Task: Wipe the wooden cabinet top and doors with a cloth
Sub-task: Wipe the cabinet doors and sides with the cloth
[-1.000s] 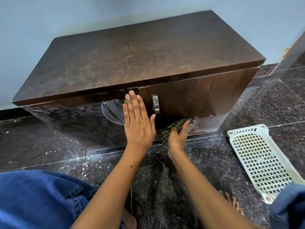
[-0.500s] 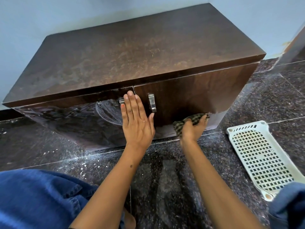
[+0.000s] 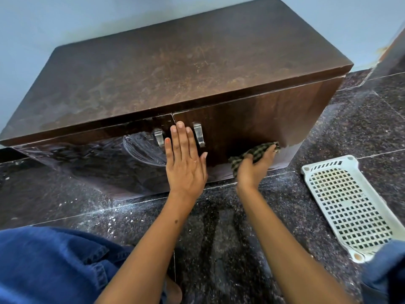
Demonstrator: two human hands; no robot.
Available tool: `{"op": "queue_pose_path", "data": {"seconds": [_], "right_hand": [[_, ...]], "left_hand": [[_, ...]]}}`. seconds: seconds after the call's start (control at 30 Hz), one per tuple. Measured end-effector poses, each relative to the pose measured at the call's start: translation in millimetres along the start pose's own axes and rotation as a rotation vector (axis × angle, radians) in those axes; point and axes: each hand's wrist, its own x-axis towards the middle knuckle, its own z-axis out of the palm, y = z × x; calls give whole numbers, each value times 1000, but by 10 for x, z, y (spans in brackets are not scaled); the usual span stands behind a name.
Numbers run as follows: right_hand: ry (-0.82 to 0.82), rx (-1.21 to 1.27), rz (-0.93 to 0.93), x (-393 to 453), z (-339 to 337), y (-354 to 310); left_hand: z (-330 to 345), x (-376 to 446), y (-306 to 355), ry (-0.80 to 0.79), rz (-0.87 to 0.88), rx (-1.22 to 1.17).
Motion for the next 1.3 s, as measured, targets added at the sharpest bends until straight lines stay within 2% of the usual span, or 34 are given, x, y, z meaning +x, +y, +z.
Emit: {"op": "queue_pose_path", "data": {"seconds": [0.13,0.3,0.33,0.4,0.5,0.57,0.67,0.73,0.87,0.93,1.0,1.1,1.17,1.23,1.3], "right_hand": [[-77,-27,-51,-253,128,62],[-7,84,258,211,-188,56],[27,58,232,268,-228,13],[78,19,66,235,-202,-81],[77,74,-90,48,-68,-129],[113,59,-91,84,-78,-88],[198,1,87,372,-259,-50],[217,0,108,473,-322,-57],[245,14,-213,281,-171,-94],[217,-23,-295,221,-126,-18],[190,-105,-265,295,-175,125],[169,-69,92,588,-331,275],[192,-54,198,727,-378,253],[257,-61,109,731,-350,167],[308,-66,-66,666,-281,104]], "left_hand": [[16,7,2,-15,1,-8],[-14,2,-18,19,10,-5],[-16,1,-15,17,10,-11],[-12,1,-1,8,5,-9],[-12,5,18,-7,-8,4],[-23,4,22,-17,-10,22],[-46,-2,14,-18,-5,7],[-49,-5,15,-17,2,5],[-8,3,39,-17,-22,-26],[9,6,59,-14,-37,-36],[28,1,58,-4,-33,-41],[48,-2,48,-10,-24,-31],[53,-1,52,-9,-24,-33],[57,1,58,-9,-27,-36],[68,1,63,-6,-31,-18]]}}
